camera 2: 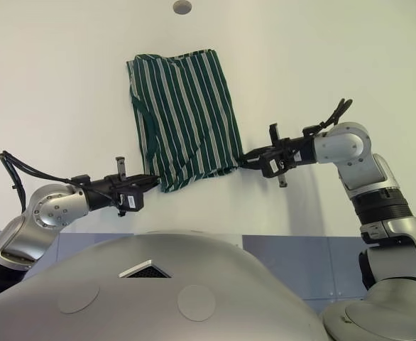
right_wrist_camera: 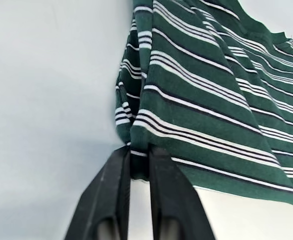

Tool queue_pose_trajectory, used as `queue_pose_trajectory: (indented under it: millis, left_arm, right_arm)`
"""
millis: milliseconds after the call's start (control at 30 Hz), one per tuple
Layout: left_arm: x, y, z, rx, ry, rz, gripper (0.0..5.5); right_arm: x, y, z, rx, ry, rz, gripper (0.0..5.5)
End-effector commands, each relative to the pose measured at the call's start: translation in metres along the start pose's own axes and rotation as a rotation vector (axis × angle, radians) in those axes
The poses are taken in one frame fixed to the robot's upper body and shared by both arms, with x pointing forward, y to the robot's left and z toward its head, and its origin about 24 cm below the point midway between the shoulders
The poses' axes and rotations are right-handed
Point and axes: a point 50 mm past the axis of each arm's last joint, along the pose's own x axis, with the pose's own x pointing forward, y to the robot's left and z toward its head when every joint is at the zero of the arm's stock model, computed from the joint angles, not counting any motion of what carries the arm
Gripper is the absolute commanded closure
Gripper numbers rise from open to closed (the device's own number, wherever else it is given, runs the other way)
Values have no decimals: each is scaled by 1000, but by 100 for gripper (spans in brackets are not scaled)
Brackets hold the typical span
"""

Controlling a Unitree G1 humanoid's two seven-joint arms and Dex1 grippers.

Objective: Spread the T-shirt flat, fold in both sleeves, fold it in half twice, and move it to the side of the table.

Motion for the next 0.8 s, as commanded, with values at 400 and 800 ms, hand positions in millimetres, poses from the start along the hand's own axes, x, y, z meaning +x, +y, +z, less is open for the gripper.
queue_pose_trajectory:
  millis: [400,800]
  left_arm:
    - [-59,46,16,-519,-172,-161,550]
    - [-16,152,-75,-619,-58,165,550]
  right_arm:
    - [-49,-49,51,418,-224,193,542]
    - [-5,-146,-21,730,-100,-27,542]
